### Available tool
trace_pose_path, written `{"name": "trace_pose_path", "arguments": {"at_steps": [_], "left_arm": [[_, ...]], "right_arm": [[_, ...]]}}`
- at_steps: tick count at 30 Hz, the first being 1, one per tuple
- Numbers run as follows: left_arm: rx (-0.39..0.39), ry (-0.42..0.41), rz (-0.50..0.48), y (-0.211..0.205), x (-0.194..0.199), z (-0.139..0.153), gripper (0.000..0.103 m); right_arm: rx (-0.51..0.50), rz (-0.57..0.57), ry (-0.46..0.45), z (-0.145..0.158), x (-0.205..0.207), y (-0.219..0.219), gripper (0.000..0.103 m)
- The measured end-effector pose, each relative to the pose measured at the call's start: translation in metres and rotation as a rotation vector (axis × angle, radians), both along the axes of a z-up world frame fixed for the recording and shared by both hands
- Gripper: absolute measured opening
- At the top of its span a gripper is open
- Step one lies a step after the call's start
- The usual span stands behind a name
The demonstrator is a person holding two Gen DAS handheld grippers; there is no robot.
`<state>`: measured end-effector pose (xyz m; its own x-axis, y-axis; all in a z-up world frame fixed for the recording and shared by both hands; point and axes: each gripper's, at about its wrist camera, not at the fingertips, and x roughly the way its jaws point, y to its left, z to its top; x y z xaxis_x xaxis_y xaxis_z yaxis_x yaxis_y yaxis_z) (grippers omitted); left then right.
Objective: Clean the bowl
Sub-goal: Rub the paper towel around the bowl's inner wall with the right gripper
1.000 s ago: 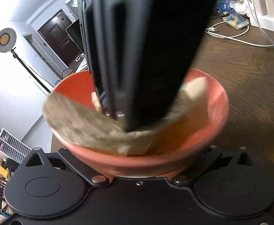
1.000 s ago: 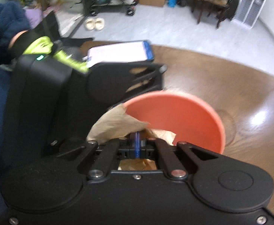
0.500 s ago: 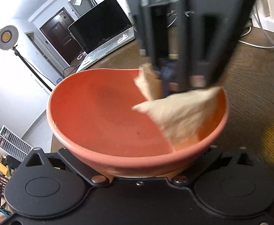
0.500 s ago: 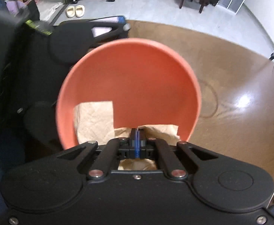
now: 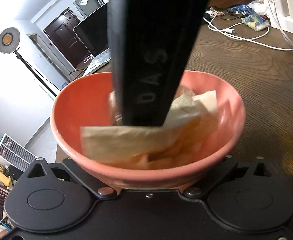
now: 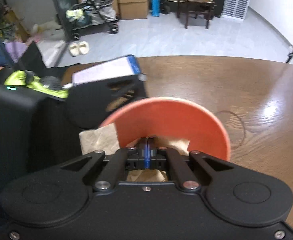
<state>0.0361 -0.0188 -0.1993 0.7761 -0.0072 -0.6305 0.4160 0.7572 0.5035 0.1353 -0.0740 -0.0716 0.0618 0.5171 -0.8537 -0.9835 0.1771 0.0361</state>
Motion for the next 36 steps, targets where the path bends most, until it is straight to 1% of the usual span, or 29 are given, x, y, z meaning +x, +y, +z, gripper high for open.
{"name": "trace_pose_path", "arguments": {"at_steps": [3, 5, 7, 10, 12, 16, 18, 20, 21, 24, 26, 28, 30, 32, 36], "left_arm": [[-0.016, 0.007, 0.006, 0.002, 0.002, 0.0, 0.099], [-0.013, 0.004, 0.004, 0.001, 0.003, -0.001, 0.099], [-0.004, 0.0, -0.001, 0.0, 0.003, -0.001, 0.099], [0.002, -0.004, -0.005, -0.002, 0.004, -0.001, 0.099], [0.002, -0.004, -0.007, 0.0, 0.008, 0.0, 0.099], [0.016, -0.015, -0.011, 0.005, 0.015, 0.004, 0.099], [0.03, -0.02, -0.018, 0.004, 0.017, 0.003, 0.099], [0.045, -0.024, -0.029, 0.002, 0.019, 0.002, 0.099], [0.044, -0.023, -0.03, 0.002, 0.02, 0.002, 0.099], [0.037, -0.018, -0.028, 0.003, 0.023, 0.002, 0.099], [0.031, -0.013, -0.03, 0.002, 0.015, 0.003, 0.099], [0.026, -0.012, -0.035, 0.003, 0.003, 0.0, 0.099], [0.01, -0.008, -0.031, 0.003, -0.003, 0.001, 0.099], [-0.014, -0.004, -0.024, 0.005, -0.001, 0.004, 0.099], [-0.039, -0.007, -0.021, 0.004, -0.002, 0.002, 0.098]], "right_arm": [[-0.013, -0.034, 0.052, -0.01, 0.008, -0.006, 0.001], [-0.008, -0.066, 0.101, -0.017, 0.012, -0.014, 0.001], [-0.007, -0.078, 0.122, -0.02, 0.011, -0.02, 0.001], [-0.015, -0.072, 0.138, -0.024, 0.008, -0.022, 0.002], [-0.009, -0.064, 0.165, -0.023, 0.004, -0.019, 0.002], [0.022, -0.052, 0.161, -0.018, -0.004, -0.008, 0.002], [0.024, -0.019, 0.123, -0.01, -0.007, -0.005, 0.002], [0.022, 0.036, 0.037, -0.001, -0.01, 0.004, 0.002], [0.02, 0.051, 0.01, 0.004, -0.011, 0.007, 0.002], [-0.001, 0.087, -0.113, 0.019, -0.002, 0.015, 0.002], [-0.029, 0.098, -0.162, 0.021, 0.001, 0.016, 0.001], [-0.055, 0.093, -0.183, 0.022, 0.007, 0.014, 0.001], [-0.088, 0.073, -0.181, 0.02, 0.015, 0.007, 0.001], [-0.105, 0.058, -0.166, 0.015, 0.018, -0.003, 0.001], [-0.138, 0.052, -0.14, 0.005, 0.008, -0.02, 0.002]]}}
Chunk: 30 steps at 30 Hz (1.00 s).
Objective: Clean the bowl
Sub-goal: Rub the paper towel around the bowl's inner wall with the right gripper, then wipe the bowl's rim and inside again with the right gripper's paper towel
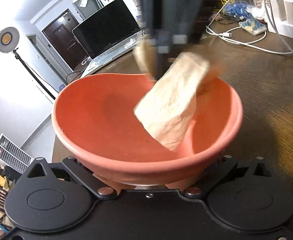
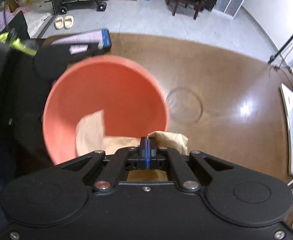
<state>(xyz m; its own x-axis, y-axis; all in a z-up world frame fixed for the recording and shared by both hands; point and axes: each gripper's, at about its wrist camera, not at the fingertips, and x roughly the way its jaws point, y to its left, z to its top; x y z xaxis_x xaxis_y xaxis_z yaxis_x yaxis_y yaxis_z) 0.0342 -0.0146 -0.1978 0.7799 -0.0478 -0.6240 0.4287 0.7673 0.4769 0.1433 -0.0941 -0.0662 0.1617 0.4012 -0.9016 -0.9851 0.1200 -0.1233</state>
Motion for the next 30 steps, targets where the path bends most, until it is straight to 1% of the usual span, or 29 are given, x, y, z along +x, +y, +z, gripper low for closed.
{"name": "trace_pose_path", "arguments": {"at_steps": [2, 4, 6, 8, 10, 12, 15, 18, 20, 22, 25, 27, 28, 30], "left_arm": [[-0.004, 0.0, -0.009, 0.0, 0.0, 0.0, 0.098], [0.0, -0.004, -0.025, 0.0, -0.002, 0.002, 0.098], [0.002, -0.005, -0.042, -0.001, -0.005, 0.005, 0.098], [0.013, -0.005, -0.064, -0.006, -0.007, 0.005, 0.098], [0.023, 0.001, -0.081, -0.01, -0.008, 0.002, 0.098], [0.022, 0.004, -0.077, -0.009, -0.009, 0.001, 0.099], [0.02, 0.005, -0.061, -0.005, -0.009, 0.001, 0.099], [0.019, 0.005, -0.055, -0.003, -0.009, 0.0, 0.099], [0.014, 0.006, -0.047, -0.002, -0.009, 0.0, 0.099], [0.009, 0.007, -0.04, -0.001, -0.009, -0.001, 0.099], [-0.013, 0.023, -0.024, 0.003, -0.009, 0.001, 0.099], [-0.026, 0.033, -0.021, 0.009, -0.01, 0.004, 0.099], [-0.03, 0.035, -0.021, 0.011, -0.01, 0.004, 0.099], [-0.035, 0.037, -0.02, 0.011, -0.009, 0.004, 0.099]], "right_arm": [[-0.013, 0.007, 0.034, -0.004, -0.014, -0.008, 0.002], [-0.001, 0.018, 0.079, -0.004, -0.025, -0.01, 0.002], [0.046, 0.032, 0.143, 0.003, -0.04, -0.006, 0.002], [0.083, 0.06, 0.156, 0.012, -0.049, 0.002, 0.002], [0.119, 0.086, 0.148, 0.024, -0.053, 0.014, 0.002], [0.151, 0.111, 0.12, 0.037, -0.052, 0.026, 0.002], [0.161, 0.134, 0.062, 0.047, -0.04, 0.04, 0.002], [0.153, 0.104, 0.035, 0.046, -0.016, 0.044, 0.001], [0.135, 0.068, 0.03, 0.041, 0.001, 0.043, 0.001], [0.117, 0.046, 0.033, 0.033, 0.01, 0.036, 0.001], [0.058, 0.024, 0.036, 0.02, 0.019, 0.025, 0.0], [0.024, 0.025, 0.036, 0.012, 0.016, 0.016, 0.0], [-0.005, 0.034, 0.03, 0.005, 0.007, 0.01, 0.0], [-0.024, 0.054, 0.03, 0.004, -0.007, -0.002, 0.0]]}}
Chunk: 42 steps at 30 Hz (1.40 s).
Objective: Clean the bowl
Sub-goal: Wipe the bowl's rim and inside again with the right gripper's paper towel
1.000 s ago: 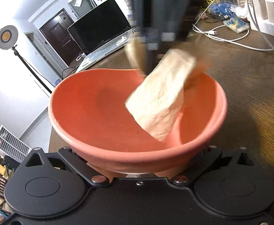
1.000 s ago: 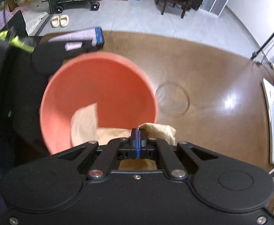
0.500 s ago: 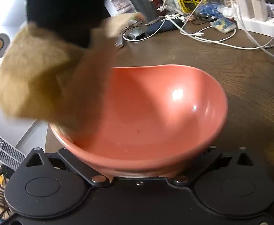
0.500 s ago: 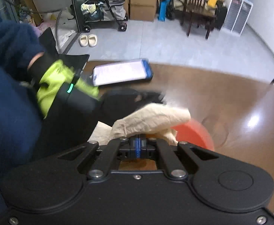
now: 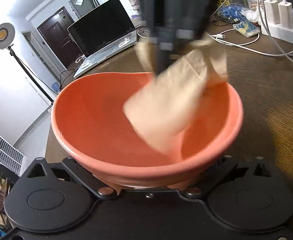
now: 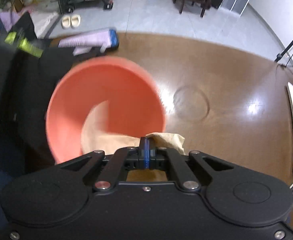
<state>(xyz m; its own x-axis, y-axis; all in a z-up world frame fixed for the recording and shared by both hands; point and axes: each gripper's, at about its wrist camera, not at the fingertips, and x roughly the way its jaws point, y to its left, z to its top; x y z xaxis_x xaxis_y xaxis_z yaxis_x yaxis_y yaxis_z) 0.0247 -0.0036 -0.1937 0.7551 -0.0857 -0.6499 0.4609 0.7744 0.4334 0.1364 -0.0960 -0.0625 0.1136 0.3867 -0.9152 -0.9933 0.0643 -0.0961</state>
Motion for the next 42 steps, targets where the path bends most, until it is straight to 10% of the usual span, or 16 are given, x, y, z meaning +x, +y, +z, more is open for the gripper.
{"name": "trace_pose_path", "arguments": {"at_steps": [9, 22, 31, 42], "left_arm": [[0.029, -0.007, -0.021, -0.003, -0.001, 0.001, 0.099], [0.04, -0.04, -0.038, -0.003, -0.008, 0.0, 0.099], [-0.006, -0.049, -0.039, 0.001, -0.012, 0.006, 0.099], [-0.061, -0.03, -0.03, 0.008, -0.006, 0.009, 0.098]], "right_arm": [[0.123, 0.001, 0.207, 0.006, -0.042, 0.001, 0.001], [0.309, -0.099, 0.052, 0.079, 0.028, 0.014, 0.001], [0.132, -0.249, 0.116, -0.007, 0.067, 0.012, 0.001], [0.098, -0.386, 0.339, -0.044, 0.049, -0.039, 0.001]]}}
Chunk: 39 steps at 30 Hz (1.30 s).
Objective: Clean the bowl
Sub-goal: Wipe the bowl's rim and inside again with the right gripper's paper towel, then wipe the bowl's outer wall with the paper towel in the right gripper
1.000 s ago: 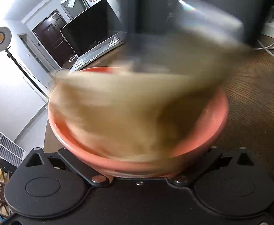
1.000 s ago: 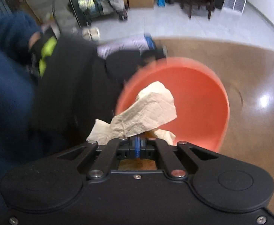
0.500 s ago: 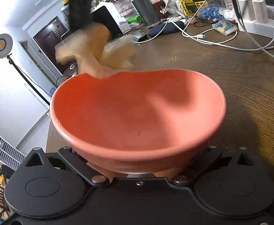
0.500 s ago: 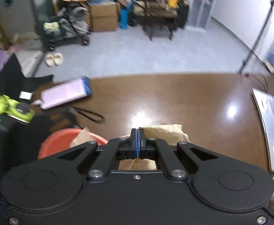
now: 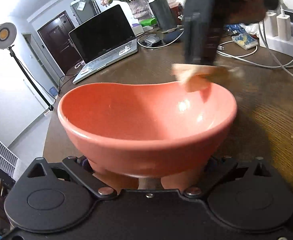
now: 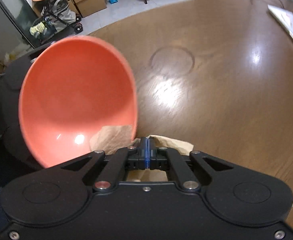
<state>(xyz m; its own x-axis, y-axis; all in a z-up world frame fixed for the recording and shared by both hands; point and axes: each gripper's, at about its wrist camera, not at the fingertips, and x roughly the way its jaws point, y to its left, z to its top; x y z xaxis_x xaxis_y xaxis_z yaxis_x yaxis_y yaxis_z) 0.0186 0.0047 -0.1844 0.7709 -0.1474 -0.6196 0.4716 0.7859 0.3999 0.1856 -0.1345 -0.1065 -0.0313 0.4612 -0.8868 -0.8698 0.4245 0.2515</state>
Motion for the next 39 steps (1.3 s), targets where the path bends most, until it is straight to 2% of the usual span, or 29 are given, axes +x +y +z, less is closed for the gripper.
{"name": "trace_pose_path", "arguments": {"at_steps": [3, 6, 11, 20, 24, 28, 30, 35, 39], "left_arm": [[0.004, -0.006, -0.013, -0.001, 0.001, 0.002, 0.098], [0.027, -0.021, -0.031, -0.006, 0.001, 0.002, 0.098], [0.033, -0.022, -0.036, -0.011, 0.002, 0.001, 0.099], [0.042, -0.023, -0.034, -0.011, 0.001, -0.001, 0.099], [0.067, -0.025, -0.037, -0.012, -0.002, -0.005, 0.099], [0.078, -0.013, -0.033, -0.011, -0.005, -0.01, 0.098], [0.069, -0.012, -0.03, -0.009, -0.006, -0.01, 0.098], [0.026, -0.029, -0.03, -0.006, -0.007, -0.007, 0.098], [0.015, -0.032, -0.032, -0.007, -0.007, -0.004, 0.098]], "right_arm": [[-0.013, 0.069, 0.01, 0.004, -0.019, -0.005, 0.001], [-0.006, 0.187, 0.011, 0.017, -0.051, 0.0, 0.001], [0.04, 0.314, -0.041, 0.041, -0.078, 0.023, 0.001], [0.162, 0.437, -0.143, 0.084, -0.076, 0.071, 0.0], [0.193, 0.432, -0.187, 0.098, -0.064, 0.083, 0.0], [0.21, 0.363, -0.235, 0.106, -0.043, 0.088, 0.0], [0.191, 0.297, -0.263, 0.096, -0.024, 0.094, 0.0], [0.11, 0.18, -0.251, 0.068, 0.008, 0.087, 0.001], [0.022, 0.125, -0.219, 0.041, 0.019, 0.055, 0.001]]}}
